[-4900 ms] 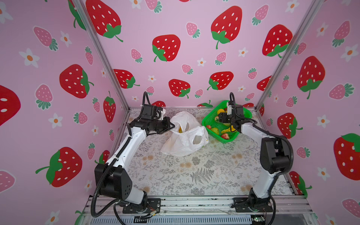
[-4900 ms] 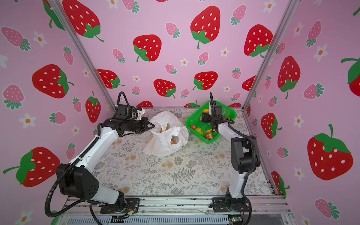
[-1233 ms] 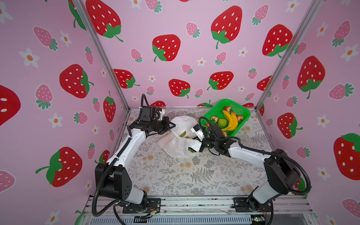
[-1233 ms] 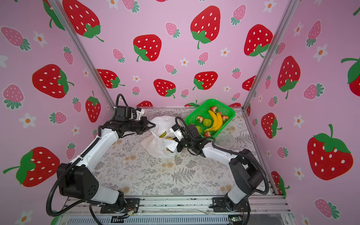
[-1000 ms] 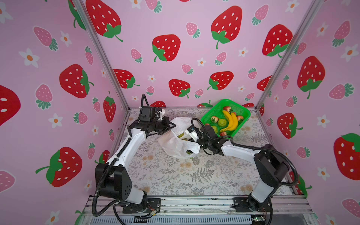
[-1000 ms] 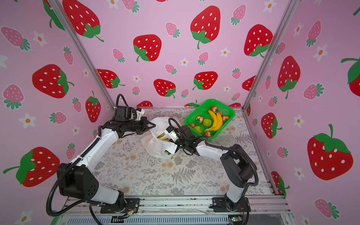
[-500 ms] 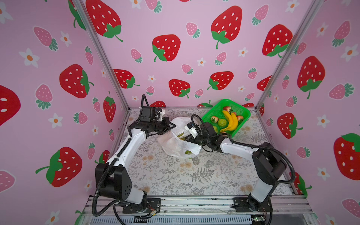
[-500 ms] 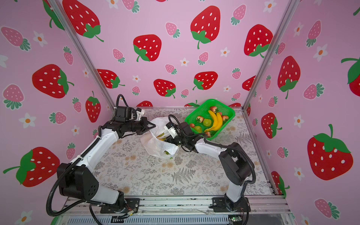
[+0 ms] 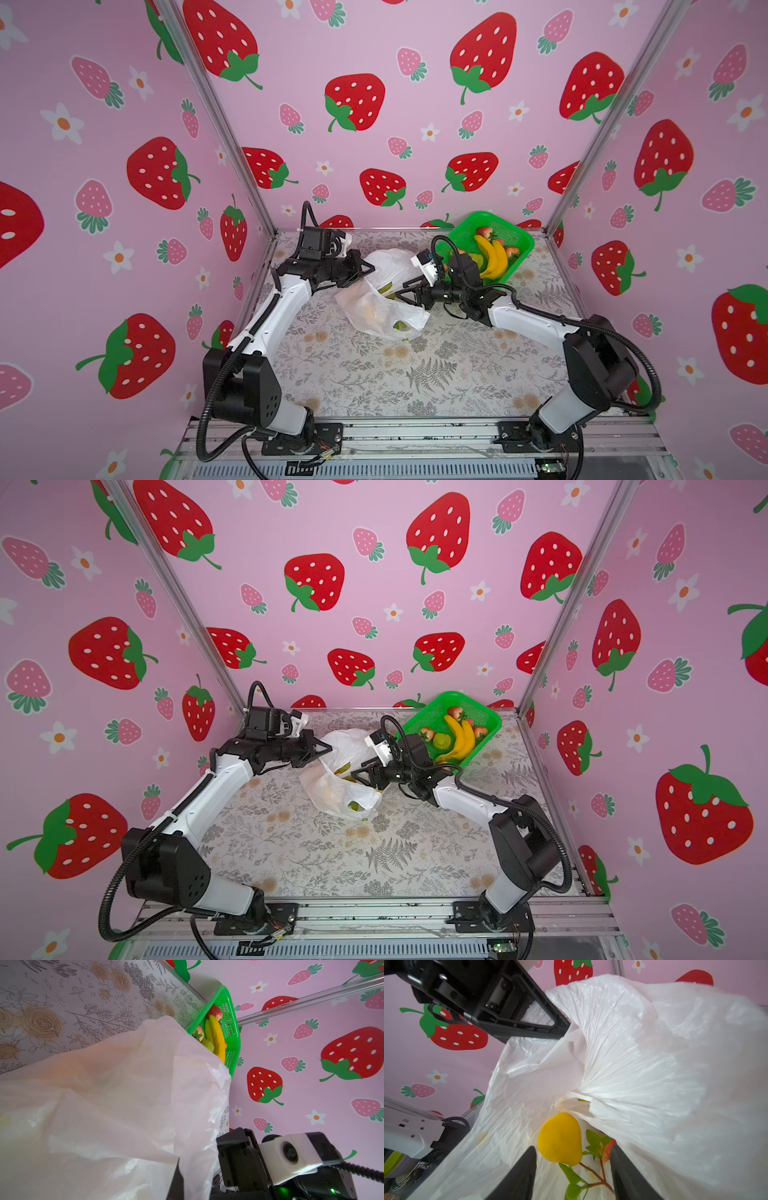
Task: Place the fake fruits into the plastic bag and tie a complex knot
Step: 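Open the right gripper inside the bag and draw it back out, then reach the right gripper into the basket and grasp a green pear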
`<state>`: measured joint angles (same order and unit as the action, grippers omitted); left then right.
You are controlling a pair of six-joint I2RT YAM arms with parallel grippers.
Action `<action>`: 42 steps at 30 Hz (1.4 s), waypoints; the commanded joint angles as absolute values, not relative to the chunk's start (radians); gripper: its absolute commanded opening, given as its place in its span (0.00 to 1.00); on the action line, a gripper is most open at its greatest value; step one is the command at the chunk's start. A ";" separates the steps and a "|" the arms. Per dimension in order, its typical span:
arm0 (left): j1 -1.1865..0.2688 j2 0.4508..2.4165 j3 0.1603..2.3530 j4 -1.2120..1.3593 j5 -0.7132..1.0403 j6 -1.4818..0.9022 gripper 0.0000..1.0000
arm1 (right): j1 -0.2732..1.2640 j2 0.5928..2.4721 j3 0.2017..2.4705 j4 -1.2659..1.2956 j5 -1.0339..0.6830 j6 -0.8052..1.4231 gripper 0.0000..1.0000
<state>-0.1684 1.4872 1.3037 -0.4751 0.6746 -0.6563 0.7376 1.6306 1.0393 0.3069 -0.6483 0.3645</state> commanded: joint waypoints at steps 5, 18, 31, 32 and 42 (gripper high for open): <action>-0.173 1.465 1.305 -0.465 0.697 -0.664 0.00 | 0.764 1.712 1.043 0.318 -0.638 0.373 0.45; -0.173 1.459 1.304 -0.463 0.697 -0.666 0.00 | 0.846 1.929 1.248 0.321 -0.665 0.415 0.42; -0.172 1.452 1.304 -0.462 0.693 -0.663 0.00 | 0.730 1.694 1.112 0.319 -0.623 0.355 0.58; -0.173 1.454 1.303 -0.462 0.693 -0.666 0.00 | 0.710 1.651 1.085 0.319 -0.618 0.349 0.59; -0.172 1.456 1.300 -0.460 0.691 -0.666 0.00 | 0.481 1.431 0.969 0.257 -0.357 0.286 0.77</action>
